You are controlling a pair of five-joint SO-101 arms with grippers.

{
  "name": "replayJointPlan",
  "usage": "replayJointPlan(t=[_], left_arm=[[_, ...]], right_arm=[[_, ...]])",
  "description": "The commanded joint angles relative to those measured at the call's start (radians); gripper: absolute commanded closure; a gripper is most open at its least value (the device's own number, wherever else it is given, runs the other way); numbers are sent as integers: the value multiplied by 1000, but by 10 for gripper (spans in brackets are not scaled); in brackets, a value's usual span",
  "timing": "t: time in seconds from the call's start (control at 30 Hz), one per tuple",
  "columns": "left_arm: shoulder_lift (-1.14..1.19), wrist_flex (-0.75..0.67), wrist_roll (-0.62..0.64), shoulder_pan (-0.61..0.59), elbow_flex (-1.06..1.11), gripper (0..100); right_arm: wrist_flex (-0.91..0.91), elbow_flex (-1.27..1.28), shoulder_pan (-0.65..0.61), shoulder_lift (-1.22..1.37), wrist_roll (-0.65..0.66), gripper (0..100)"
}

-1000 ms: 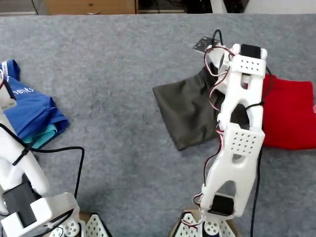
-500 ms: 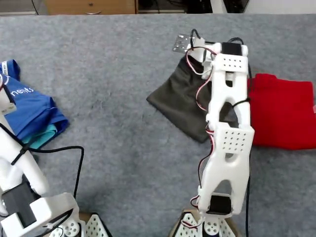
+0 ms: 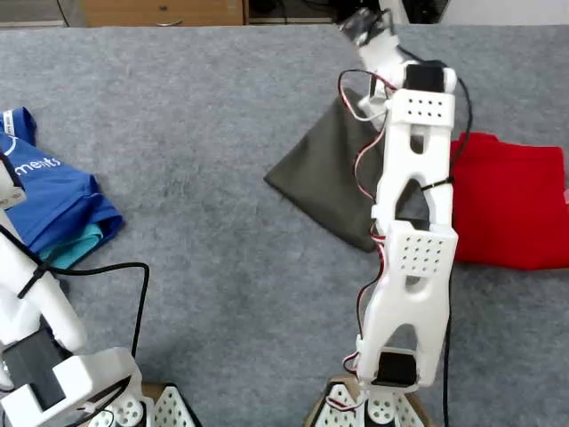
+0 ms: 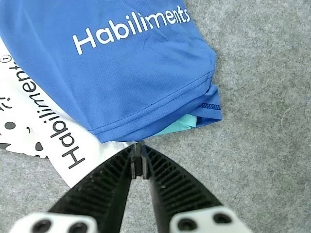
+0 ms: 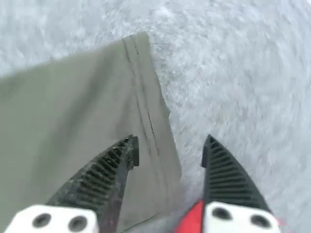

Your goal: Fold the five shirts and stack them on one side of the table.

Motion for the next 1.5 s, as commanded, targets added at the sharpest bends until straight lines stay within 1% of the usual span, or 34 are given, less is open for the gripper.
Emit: replayJointPlan(t=[0.0,0.27,0.4,0.47,0.53,0.63,0.7,0.8,0.83,0.9,1.0,1.13,1.33,1.47], left_arm=[[-42,11,-8,-12,-5,981],[-42,11,-3,-12,-5,981],[-42,11,-2,-12,-5,981],[-42,11,-2,-14,-5,981],[-42,11,-2,-18,-5,981],[-42,11,-2,-21,-5,981],[-42,11,-2,-21,-5,981],[-42,11,-2,-20,-5,981],[-42,11,-2,-17,-5,981],[-42,11,-2,-15,-5,981],[-42,11,-2,-20,-5,981],[-42,11,-6,-21,-5,981],[-42,11,-6,-21,-5,981],[-42,11,-6,-21,-5,981]], right_arm=[[112,-139,-18,-15,-178,766],[341,-165,-18,-15,-448,766],[339,-122,22,-19,-658,764],[341,-96,42,-19,-720,764],[341,-36,54,-22,-750,764],[342,84,53,-39,-855,761],[339,163,35,-48,-895,719],[336,234,-5,-39,-965,614],[334,240,-19,-30,-984,587],[330,239,-48,-13,-1000,570],[278,239,-76,5,-1003,585],[219,239,-77,12,-1003,613],[158,243,-79,33,-1005,615],[132,211,-77,116,-1059,613]])
